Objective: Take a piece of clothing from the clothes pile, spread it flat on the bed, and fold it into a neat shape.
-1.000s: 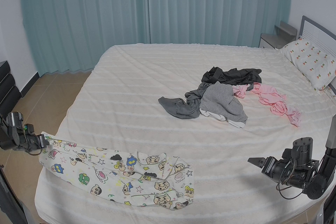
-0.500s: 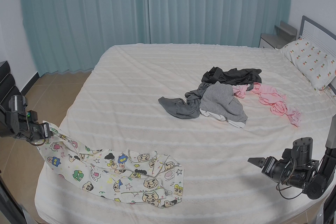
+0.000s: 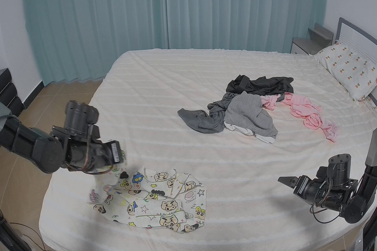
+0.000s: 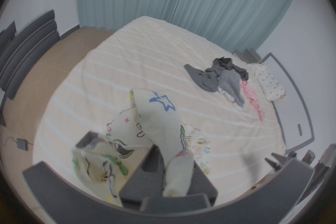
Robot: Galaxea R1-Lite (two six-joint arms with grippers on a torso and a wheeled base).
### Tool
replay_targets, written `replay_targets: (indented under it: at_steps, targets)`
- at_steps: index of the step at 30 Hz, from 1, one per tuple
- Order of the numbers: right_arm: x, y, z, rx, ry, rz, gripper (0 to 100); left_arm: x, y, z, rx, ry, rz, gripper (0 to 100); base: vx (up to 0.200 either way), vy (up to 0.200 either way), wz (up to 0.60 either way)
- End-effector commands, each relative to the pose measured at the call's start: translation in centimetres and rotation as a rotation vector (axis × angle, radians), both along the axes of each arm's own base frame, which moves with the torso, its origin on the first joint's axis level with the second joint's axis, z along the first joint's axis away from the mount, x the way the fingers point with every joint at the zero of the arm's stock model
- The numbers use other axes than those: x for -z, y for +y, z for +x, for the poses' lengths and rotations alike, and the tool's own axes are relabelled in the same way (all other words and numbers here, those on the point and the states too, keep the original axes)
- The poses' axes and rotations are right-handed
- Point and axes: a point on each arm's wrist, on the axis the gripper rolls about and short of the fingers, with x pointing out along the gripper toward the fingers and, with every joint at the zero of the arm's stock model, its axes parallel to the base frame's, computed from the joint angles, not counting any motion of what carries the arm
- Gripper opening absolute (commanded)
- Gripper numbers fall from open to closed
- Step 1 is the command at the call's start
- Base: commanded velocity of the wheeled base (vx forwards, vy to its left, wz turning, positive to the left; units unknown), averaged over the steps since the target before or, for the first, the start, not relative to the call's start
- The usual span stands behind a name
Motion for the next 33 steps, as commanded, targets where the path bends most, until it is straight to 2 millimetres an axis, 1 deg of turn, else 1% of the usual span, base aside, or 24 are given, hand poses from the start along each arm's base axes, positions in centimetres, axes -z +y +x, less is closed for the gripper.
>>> replay_targets:
  at_steps: [1, 4, 7, 8, 11, 15, 19, 20, 21, 24, 25, 26, 27, 28, 30, 31, 32, 33]
  targets:
    - [0.1, -0.1, -0.4, -0.002, 0.014, -0.007, 100, 2.2, -7.4, -0.1, 0.016, 0.021, -0.047, 0, 0.000, 0.000, 0.00]
    - [0.1, -0.1, -0.4, -0.002, 0.009, -0.005, 100, 3.4, -8.0, 0.7, -0.006, 0.040, -0.040, 0, 0.000, 0.000, 0.00]
    - [0.1, -0.1, -0.4, -0.003, 0.009, -0.007, 100, 4.2, -8.2, 1.0, -0.019, 0.063, -0.038, 0, 0.000, 0.000, 0.00]
    - [0.1, -0.1, -0.4, -0.003, 0.008, -0.006, 100, 4.4, -8.3, 1.2, -0.026, 0.068, -0.044, 100, 0.000, 0.000, 0.00]
    - [0.1, -0.1, -0.4, -0.003, 0.009, -0.007, 100, 4.3, -8.5, 1.6, -0.051, 0.062, -0.071, 100, 0.000, 0.000, 0.00]
    - [0.2, -0.1, -0.4, -0.005, 0.012, -0.007, 100, 4.3, -8.3, 1.2, -0.043, 0.072, -0.070, 100, 0.000, 0.000, 0.00]
    - [0.2, -0.1, -0.4, -0.004, 0.012, -0.006, 100, 2.1, -7.5, 0.4, -0.023, 0.043, -0.121, 100, 0.000, 0.000, 0.00]
    - [0.1, -0.1, -0.4, -0.004, 0.011, -0.006, 100, 1.9, -7.5, 0.3, -0.020, 0.040, -0.125, 100, 0.000, 0.000, 0.00]
    - [0.2, 0.0, -0.4, -0.005, 0.014, -0.007, 100, 0.7, -6.7, 0.0, -0.012, 0.025, -0.156, 100, 0.000, 0.000, 0.00]
    - [0.2, 0.0, -0.4, -0.010, 0.017, -0.008, 100, -1.4, -4.8, -1.0, -0.013, -0.009, -0.209, 100, 0.000, 0.000, 0.00]
    - [0.3, 0.0, -0.4, -0.010, 0.018, -0.008, 100, -1.8, -4.1, -1.3, -0.014, -0.014, -0.219, 100, 0.000, 0.000, 0.00]
    - [0.3, 0.1, -0.4, -0.011, 0.018, -0.008, 100, -2.1, -3.4, -1.8, -0.013, -0.019, -0.227, 100, 0.000, 0.000, 0.00]
    - [0.3, 0.1, -0.4, -0.011, 0.018, -0.008, 100, -2.1, -3.4, -1.8, -0.013, -0.019, -0.227, 100, 0.000, 0.000, 0.00]
    - [0.3, 0.1, -0.4, -0.011, 0.020, -0.008, 100, -2.4, -1.6, -3.3, -0.024, -0.017, -0.242, 100, 0.000, 0.000, 0.00]
    - [0.3, 0.1, -0.4, -0.010, 0.020, -0.007, 100, -2.5, -0.6, -4.1, -0.040, -0.015, -0.245, 100, 0.000, 0.000, 0.00]
    - [0.3, 0.1, -0.4, -0.010, 0.023, -0.008, 100, -2.5, 0.5, -4.7, -0.065, -0.014, -0.252, 100, 0.000, 0.000, 0.00]
    - [0.3, 0.1, -0.5, -0.013, 0.023, -0.009, 100, -2.5, 0.6, -4.8, -0.069, -0.014, -0.252, 100, 0.000, 0.000, 0.00]
    - [0.3, 0.2, -0.5, -0.017, 0.023, -0.009, 100, -2.6, 2.0, -5.7, -0.092, -0.015, -0.263, 100, 0.000, 0.000, 0.00]
